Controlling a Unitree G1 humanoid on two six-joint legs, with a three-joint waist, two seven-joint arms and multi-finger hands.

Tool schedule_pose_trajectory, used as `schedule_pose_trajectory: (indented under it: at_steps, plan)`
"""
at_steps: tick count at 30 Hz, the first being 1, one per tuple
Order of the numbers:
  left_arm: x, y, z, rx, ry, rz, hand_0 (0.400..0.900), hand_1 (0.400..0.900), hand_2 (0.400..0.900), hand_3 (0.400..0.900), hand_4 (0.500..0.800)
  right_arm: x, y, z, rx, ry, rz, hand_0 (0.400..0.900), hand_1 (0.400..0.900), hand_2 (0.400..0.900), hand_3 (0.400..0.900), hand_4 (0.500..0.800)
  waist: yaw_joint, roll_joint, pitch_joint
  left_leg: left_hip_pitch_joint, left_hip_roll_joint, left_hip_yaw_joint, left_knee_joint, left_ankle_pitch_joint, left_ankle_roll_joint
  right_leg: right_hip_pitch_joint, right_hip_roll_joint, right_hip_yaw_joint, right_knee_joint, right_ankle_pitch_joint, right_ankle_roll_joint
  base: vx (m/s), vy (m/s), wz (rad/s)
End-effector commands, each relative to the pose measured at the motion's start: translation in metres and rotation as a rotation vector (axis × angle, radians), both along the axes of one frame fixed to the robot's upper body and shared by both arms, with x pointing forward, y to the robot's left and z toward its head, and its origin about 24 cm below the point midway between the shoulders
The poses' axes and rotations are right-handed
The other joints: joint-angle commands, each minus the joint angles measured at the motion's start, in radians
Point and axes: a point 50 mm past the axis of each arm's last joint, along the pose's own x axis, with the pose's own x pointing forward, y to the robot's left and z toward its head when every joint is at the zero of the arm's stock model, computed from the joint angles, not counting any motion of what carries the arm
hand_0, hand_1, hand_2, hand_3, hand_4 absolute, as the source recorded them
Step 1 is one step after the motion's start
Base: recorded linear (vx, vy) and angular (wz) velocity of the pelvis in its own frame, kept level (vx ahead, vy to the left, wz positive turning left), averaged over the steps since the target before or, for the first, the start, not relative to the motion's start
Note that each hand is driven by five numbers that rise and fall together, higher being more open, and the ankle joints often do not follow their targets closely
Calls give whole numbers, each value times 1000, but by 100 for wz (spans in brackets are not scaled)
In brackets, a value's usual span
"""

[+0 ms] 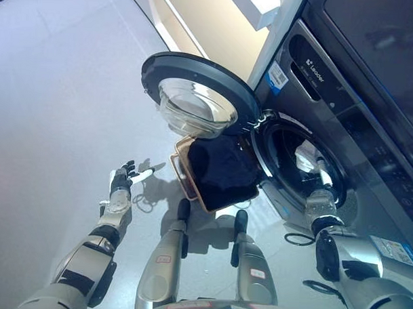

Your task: Put the clothes in the basket into the washing machine.

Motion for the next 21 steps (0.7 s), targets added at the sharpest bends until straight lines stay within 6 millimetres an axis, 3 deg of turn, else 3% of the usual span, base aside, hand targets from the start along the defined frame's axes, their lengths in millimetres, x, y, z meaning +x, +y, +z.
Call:
schedule_pose_trajectory:
  at_steps: [1,2,6,11,21]
  plan:
    - [5,12,12,-9,-92,58,900,900,900,900,800,2,-59,60,-161,-157,-157,859,859,859,859,775,-5,1,-33,-65,29,-49,52,-20,-70,11,-50,29,4,69,39,0,0,0]
    - [4,11,11,-14,-91,56,900,900,900,900,800,5,-60,66,-134,-197,-187,900,900,900,900,800,-4,3,-32,-67,28,-48,52,-19,-70,9,-50,32,4,71,39,-18,10,-5]
    - [1,6,8,-27,-91,43,900,900,900,900,800,11,-59,75,-137,-236,-183,900,900,900,900,800,-2,4,-33,-72,27,-42,53,-21,-70,2,-51,39,-3,76,39,-15,24,-7]
    - [2,6,7,-12,-76,35,900,900,900,900,800,11,-45,57,-246,-82,-21,900,900,900,900,800,-4,-2,-36,-73,29,-40,59,-23,-71,6,-51,41,-5,76,36,-2,3,-2]
    - [3,2,6,4,-64,3,900,900,900,900,800,10,-26,34,-336,52,157,900,900,900,900,800,-3,-6,-41,-66,32,-37,61,-24,-70,14,-51,36,-7,77,36,0,0,0]
